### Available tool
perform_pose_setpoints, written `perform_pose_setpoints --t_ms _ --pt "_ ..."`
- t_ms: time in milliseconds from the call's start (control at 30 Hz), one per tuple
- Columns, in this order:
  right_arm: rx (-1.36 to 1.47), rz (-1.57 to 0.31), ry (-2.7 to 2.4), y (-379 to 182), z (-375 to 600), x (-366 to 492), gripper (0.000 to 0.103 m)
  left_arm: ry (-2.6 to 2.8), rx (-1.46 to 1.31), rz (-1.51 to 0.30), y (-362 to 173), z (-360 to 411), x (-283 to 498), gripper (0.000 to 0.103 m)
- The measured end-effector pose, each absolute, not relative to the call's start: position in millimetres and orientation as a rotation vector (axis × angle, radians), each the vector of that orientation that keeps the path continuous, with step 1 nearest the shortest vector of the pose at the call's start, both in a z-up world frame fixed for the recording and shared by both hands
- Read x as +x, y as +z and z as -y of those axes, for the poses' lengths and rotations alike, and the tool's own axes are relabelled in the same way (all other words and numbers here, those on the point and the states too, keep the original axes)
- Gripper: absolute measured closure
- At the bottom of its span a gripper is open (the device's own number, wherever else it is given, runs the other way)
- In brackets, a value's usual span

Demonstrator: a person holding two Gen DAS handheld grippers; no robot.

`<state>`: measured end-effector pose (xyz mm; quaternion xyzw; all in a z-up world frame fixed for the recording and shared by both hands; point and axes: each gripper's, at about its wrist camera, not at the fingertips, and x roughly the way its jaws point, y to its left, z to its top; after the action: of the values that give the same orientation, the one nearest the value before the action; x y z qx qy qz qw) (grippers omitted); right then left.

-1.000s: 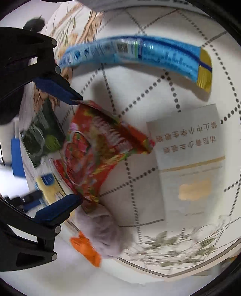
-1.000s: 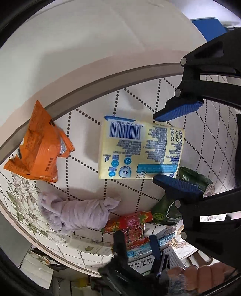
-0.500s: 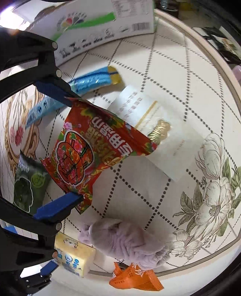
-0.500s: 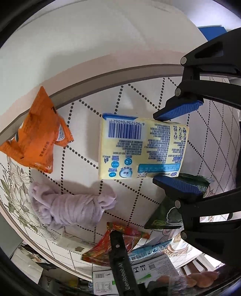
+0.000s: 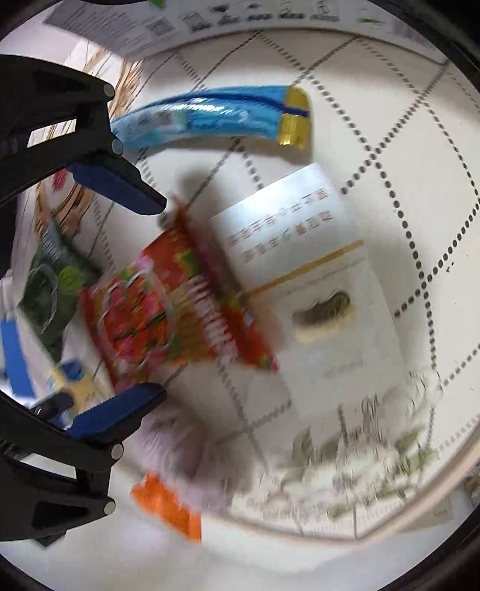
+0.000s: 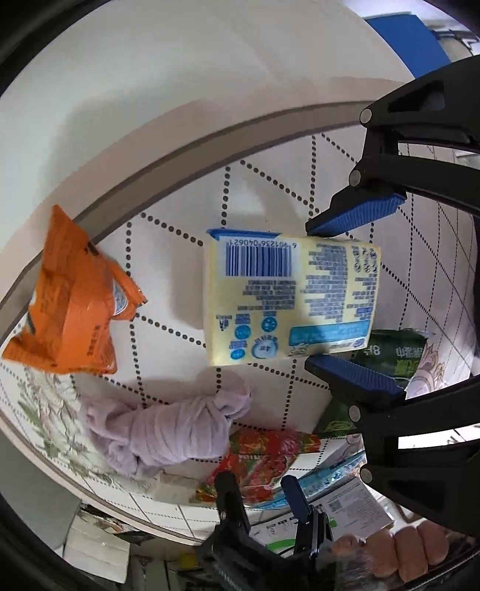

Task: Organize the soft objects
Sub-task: 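Grasp the red snack bag with left tool while right tool grasps yellow tissue pack, then carry both items into the cardboard box and open both tools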

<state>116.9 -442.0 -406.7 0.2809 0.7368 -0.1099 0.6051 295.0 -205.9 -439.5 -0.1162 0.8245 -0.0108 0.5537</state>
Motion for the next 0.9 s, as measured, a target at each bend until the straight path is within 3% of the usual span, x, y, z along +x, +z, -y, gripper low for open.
perform_pose_setpoints --t_ms 67,100,133,233,300,600,900 --pt "0.621 -1.707 -0.255 -406 439 118 0.035 -0.050 -0.141 -1.923 -439 216 293 0.031" --pt "0.568 -1.718 -0.246 -404 435 119 0.036 -0.095 -0.043 -1.884 -433 225 289 0.046" --pt "0.515 -1.726 -0.239 -403 427 120 0.036 -0.136 0.097 -1.847 -426 237 283 0.049" --pt "0.430 -1.744 -0.233 -404 414 120 0.036 -0.239 0.439 -1.751 -422 263 259 0.048" --pt "0.437 -1.760 -0.263 -413 413 123 0.036 -0.235 0.517 -1.738 -433 270 248 0.046" --pt "0.357 -1.726 -0.325 -431 387 135 0.038 -0.238 0.338 -1.705 -426 222 240 0.059" --pt "0.464 -1.605 -0.237 -376 380 132 0.039 -0.283 0.197 -1.649 -354 154 207 0.061"
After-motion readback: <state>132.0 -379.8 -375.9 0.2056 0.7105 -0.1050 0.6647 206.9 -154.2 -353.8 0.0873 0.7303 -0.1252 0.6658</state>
